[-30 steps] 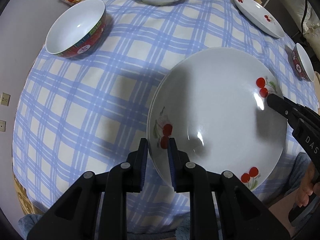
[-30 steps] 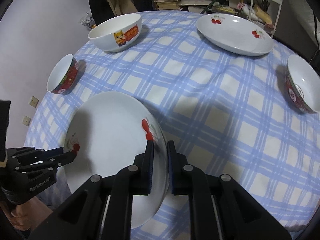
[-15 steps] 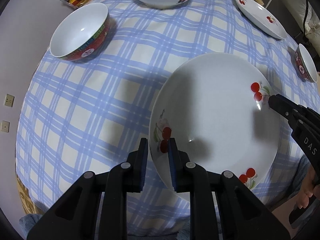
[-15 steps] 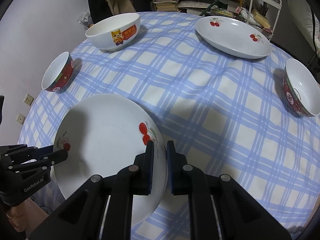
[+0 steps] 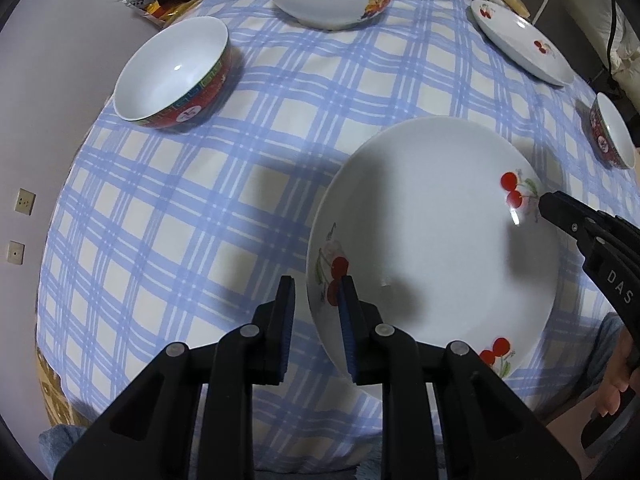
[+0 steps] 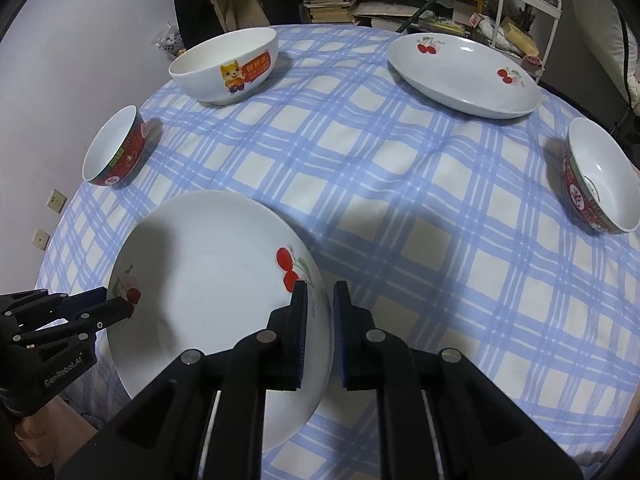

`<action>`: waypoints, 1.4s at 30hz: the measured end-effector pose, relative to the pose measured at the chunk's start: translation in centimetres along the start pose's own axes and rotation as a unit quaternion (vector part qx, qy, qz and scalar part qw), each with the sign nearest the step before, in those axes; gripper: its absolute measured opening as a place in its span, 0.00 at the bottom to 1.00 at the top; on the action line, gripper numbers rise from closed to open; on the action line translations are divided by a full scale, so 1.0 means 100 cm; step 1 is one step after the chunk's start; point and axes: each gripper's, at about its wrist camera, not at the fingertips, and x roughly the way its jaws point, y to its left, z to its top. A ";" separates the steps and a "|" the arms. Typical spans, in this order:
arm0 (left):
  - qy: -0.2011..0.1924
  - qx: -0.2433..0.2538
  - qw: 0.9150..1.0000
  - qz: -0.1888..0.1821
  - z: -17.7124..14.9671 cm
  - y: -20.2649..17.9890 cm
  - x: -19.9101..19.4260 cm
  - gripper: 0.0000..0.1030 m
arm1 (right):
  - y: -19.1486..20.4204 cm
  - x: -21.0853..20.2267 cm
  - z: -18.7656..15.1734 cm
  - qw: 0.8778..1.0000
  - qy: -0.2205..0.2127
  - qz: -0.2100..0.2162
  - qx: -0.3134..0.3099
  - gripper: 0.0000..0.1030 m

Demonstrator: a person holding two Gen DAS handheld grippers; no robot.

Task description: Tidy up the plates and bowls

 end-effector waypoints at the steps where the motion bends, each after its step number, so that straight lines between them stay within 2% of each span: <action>1: -0.003 0.000 1.000 0.000 -0.001 -0.001 -0.002 0.21 | -0.001 -0.002 0.000 1.000 -0.002 -0.001 0.002 0.14; 6: -0.041 0.012 0.999 0.014 -0.006 -0.001 -0.026 0.23 | -0.003 -0.013 0.002 1.000 -0.019 -0.008 0.005 0.14; 9: -0.074 0.020 0.997 0.027 -0.009 0.001 -0.037 0.29 | -0.004 -0.023 0.005 0.999 -0.035 -0.012 0.003 0.14; 12: -0.121 0.038 0.991 0.038 -0.008 0.002 -0.051 0.32 | -0.005 -0.036 0.008 0.998 -0.058 -0.017 0.000 0.14; 15: -0.168 0.049 0.984 0.044 -0.011 -0.004 -0.073 0.40 | -0.009 -0.050 0.012 0.997 -0.075 -0.016 0.003 0.14; 19: -0.194 0.051 0.979 0.040 -0.005 -0.014 -0.083 0.44 | -0.018 -0.069 0.019 0.995 -0.093 -0.005 0.020 0.15; 21: -0.206 0.052 0.976 0.042 -0.003 -0.016 -0.087 0.46 | -0.022 -0.080 0.023 0.994 -0.110 -0.014 0.022 0.22; 23: -0.216 0.054 0.974 0.042 -0.002 -0.017 -0.092 0.50 | -0.025 -0.089 0.026 0.992 -0.123 -0.019 0.022 0.45; 27: -0.238 0.046 0.969 0.040 0.002 -0.019 -0.098 0.51 | -0.031 -0.103 0.033 0.988 -0.146 -0.046 0.009 0.63; 29: -0.250 0.047 0.966 0.041 0.006 -0.021 -0.100 0.60 | -0.037 -0.108 0.036 0.986 -0.158 -0.044 0.013 0.75; 33: -0.260 0.053 0.963 0.044 0.019 -0.029 -0.100 0.66 | -0.051 -0.113 0.045 0.985 -0.169 -0.027 0.030 0.85; 35: -0.260 0.053 0.963 0.043 0.029 -0.034 -0.099 0.76 | -0.057 -0.113 0.051 0.985 -0.170 -0.027 0.030 0.90; 38: -0.264 0.049 0.962 0.039 0.044 -0.043 -0.099 0.80 | -0.067 -0.114 0.062 0.984 -0.174 -0.031 0.025 0.97; 42: -0.278 0.060 0.958 0.039 0.067 -0.060 -0.098 0.84 | -0.079 -0.114 0.080 0.982 -0.181 -0.044 0.023 1.00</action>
